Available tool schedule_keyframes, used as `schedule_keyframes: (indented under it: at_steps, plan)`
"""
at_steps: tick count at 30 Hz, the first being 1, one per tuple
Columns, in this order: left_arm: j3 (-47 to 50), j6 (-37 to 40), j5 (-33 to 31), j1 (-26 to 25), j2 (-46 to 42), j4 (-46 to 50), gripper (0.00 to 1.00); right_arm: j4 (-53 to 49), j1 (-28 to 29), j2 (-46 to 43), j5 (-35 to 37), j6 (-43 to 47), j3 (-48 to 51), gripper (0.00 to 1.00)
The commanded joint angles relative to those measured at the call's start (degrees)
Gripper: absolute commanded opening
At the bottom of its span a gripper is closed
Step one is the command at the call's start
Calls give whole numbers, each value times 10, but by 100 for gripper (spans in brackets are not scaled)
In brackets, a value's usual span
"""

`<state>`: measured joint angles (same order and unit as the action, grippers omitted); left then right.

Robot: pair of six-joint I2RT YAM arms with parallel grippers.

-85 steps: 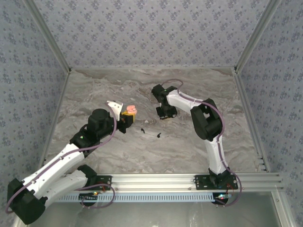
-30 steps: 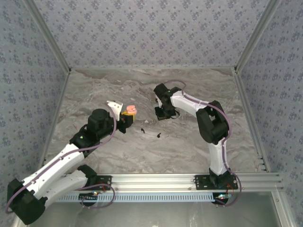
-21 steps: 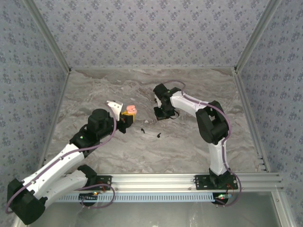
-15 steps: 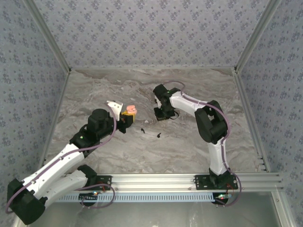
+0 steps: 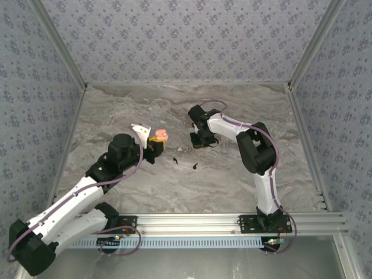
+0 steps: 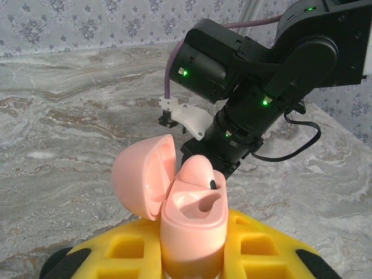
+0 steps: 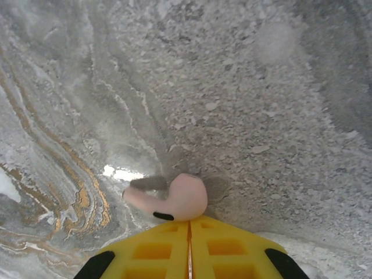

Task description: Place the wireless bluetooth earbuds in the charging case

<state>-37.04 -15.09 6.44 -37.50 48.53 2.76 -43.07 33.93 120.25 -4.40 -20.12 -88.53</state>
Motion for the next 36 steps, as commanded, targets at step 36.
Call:
schedule_keyframes:
  at_steps: [36]
  plan:
    - [-20, -6, 4, 1, 0, -21, 20, -17, -7, -21, 5, -112, -48, 48]
